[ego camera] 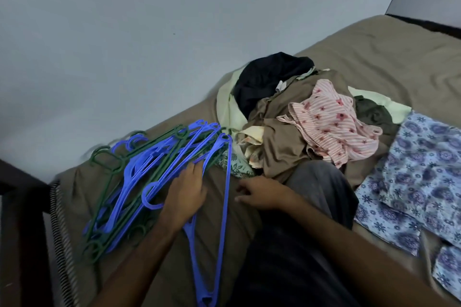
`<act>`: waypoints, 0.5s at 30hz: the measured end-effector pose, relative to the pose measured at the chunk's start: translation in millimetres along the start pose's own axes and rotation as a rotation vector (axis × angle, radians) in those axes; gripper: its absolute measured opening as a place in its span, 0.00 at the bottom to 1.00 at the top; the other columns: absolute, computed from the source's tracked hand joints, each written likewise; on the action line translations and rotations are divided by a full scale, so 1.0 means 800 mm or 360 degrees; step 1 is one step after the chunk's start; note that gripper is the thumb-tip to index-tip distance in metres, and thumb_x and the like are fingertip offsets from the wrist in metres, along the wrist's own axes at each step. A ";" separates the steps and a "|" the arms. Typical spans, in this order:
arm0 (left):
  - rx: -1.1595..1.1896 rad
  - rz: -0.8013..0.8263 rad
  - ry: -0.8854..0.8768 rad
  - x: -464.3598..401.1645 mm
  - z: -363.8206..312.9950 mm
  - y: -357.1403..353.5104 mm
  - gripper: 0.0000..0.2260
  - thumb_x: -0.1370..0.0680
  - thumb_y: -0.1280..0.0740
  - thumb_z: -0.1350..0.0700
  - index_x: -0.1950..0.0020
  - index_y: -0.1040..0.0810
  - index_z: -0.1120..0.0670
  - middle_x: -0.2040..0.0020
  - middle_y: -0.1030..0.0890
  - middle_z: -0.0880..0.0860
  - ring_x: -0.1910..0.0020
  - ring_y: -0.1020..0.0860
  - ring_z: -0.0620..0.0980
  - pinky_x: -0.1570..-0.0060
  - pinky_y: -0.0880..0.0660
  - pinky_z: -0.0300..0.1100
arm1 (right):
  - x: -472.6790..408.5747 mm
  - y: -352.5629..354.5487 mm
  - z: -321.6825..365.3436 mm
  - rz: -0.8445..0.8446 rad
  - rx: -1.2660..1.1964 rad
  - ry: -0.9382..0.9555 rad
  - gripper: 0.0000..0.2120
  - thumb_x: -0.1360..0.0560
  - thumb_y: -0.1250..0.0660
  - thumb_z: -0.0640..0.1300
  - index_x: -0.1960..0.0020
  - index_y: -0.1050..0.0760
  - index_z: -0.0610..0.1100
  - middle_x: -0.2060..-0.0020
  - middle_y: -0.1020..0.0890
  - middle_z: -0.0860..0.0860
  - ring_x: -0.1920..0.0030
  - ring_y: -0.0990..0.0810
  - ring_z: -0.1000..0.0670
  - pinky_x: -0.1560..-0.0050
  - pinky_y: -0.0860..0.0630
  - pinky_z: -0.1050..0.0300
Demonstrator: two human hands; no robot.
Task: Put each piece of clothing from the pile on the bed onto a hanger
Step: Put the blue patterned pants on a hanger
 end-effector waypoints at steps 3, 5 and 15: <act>0.0067 -0.0262 -0.0131 0.003 0.001 0.032 0.26 0.23 0.34 0.58 0.24 0.34 0.58 0.39 0.25 0.57 0.45 0.24 0.56 0.52 0.25 0.48 | -0.011 -0.015 0.015 0.0100 -0.0764 -0.0017 0.16 0.20 0.32 0.48 0.38 0.21 0.39 0.41 0.17 0.43 0.43 0.18 0.46 0.40 0.23 0.49; 0.0257 -0.0421 -0.0215 0.005 -0.006 0.056 0.24 0.23 0.33 0.61 0.27 0.31 0.58 0.40 0.23 0.57 0.47 0.23 0.56 0.52 0.26 0.47 | -0.009 -0.025 0.026 0.0189 -0.1396 -0.0012 0.11 0.20 0.32 0.44 0.41 0.21 0.39 0.44 0.16 0.42 0.49 0.17 0.49 0.44 0.20 0.51; 0.1218 -0.0755 -0.0675 -0.059 -0.164 0.188 0.28 0.19 0.37 0.47 0.22 0.37 0.56 0.25 0.32 0.49 0.25 0.34 0.46 0.27 0.36 0.46 | 0.109 0.177 -0.005 -0.0888 -0.2208 0.0573 0.14 0.15 0.46 0.45 0.39 0.29 0.36 0.69 0.25 0.44 0.75 0.27 0.49 0.71 0.28 0.58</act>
Point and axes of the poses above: each hand's wrist, its own x-axis away from the middle knuckle, its own y-axis out of the back of the hand, z = x × y, the point moved 7 cm from there along -x, towards the middle knuckle
